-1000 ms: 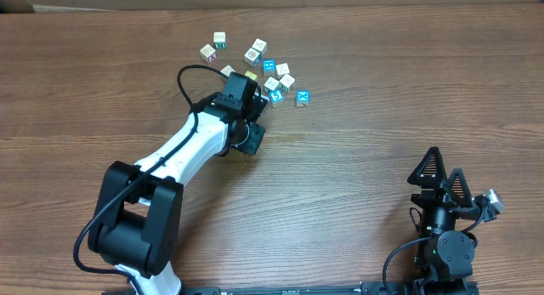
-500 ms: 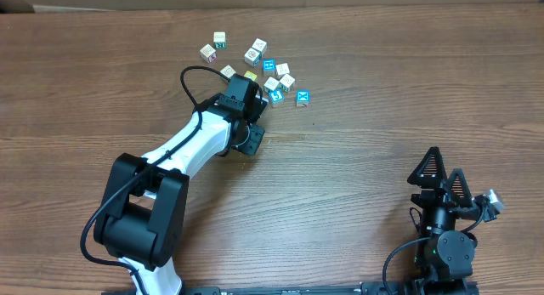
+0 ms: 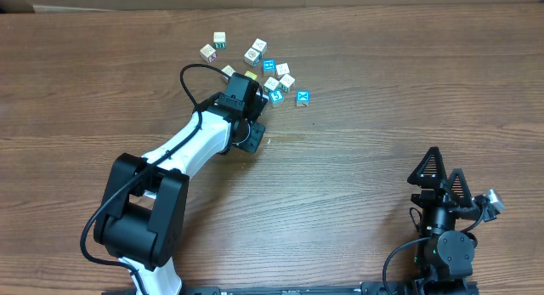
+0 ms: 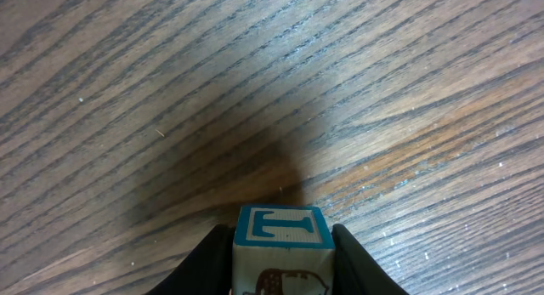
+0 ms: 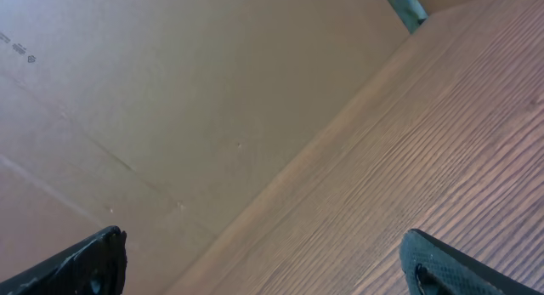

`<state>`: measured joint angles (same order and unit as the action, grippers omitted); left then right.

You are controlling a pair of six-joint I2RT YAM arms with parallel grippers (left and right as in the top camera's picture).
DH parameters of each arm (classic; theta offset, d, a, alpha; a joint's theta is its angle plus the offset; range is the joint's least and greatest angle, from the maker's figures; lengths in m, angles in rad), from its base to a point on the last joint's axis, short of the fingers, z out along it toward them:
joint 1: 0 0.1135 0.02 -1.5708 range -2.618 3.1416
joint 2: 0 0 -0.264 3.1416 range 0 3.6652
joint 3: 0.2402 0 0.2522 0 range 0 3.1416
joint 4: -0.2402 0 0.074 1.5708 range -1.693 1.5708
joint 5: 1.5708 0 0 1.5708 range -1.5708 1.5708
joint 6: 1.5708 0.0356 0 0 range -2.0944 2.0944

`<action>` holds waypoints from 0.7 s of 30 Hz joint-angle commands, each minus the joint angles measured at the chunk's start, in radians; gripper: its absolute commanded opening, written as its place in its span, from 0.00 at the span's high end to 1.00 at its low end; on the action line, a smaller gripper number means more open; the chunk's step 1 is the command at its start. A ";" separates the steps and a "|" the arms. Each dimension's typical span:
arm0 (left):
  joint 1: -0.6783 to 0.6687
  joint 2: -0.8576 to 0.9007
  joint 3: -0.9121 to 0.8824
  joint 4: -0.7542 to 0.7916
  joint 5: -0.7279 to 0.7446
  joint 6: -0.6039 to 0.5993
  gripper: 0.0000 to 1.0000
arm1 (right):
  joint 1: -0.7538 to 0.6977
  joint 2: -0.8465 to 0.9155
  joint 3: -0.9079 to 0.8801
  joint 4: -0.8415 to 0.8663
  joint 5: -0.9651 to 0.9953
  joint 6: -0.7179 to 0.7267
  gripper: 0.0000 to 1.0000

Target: Form a circle

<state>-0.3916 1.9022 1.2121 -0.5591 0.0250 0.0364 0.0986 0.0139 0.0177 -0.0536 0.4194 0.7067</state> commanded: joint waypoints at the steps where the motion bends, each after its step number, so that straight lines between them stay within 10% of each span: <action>1: -0.003 0.008 -0.006 0.003 -0.007 0.005 0.71 | -0.004 -0.011 -0.010 0.000 0.006 0.000 0.00; 21: -0.003 0.008 -0.006 -0.013 -0.010 0.040 0.68 | -0.004 -0.011 -0.010 0.000 0.006 0.000 0.00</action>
<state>-0.3916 1.9022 1.2121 -0.5705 0.0246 0.0559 0.0986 0.0139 0.0177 -0.0536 0.4194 0.7071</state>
